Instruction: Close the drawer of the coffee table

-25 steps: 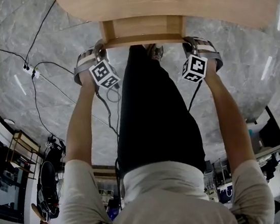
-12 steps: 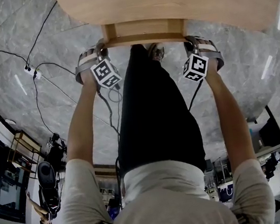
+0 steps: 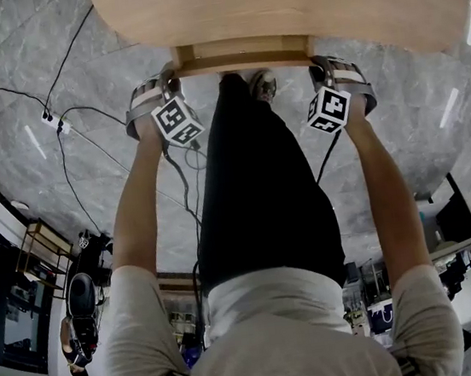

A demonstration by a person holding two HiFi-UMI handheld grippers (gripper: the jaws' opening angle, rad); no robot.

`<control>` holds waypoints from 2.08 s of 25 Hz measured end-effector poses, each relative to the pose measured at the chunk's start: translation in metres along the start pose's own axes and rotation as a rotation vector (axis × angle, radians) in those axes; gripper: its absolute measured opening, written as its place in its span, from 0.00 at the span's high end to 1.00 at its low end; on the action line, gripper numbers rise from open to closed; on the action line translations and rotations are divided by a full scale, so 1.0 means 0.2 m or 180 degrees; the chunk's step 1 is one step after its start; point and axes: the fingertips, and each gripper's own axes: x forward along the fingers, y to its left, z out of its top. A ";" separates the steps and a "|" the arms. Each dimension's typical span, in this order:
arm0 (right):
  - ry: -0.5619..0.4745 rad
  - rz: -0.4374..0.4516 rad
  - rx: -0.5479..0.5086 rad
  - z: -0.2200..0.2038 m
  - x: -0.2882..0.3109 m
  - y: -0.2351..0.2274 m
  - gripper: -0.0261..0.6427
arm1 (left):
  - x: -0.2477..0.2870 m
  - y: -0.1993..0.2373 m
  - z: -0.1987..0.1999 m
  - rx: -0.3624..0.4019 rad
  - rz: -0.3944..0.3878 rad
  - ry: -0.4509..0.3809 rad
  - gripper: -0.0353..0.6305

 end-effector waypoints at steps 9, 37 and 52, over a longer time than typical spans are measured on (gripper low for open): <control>0.0005 0.0010 0.0005 0.01 0.00 -0.06 0.84 | 0.00 0.06 0.01 0.0005 -0.0009 -0.0006 0.79; 0.0071 -0.0452 0.1004 0.02 0.04 -0.23 0.81 | 0.05 0.20 0.05 -0.0260 0.0016 -0.0142 0.78; -0.0090 -0.0747 0.2135 0.01 0.03 -0.32 0.78 | 0.04 0.31 0.06 -0.0677 0.0325 -0.0296 0.75</control>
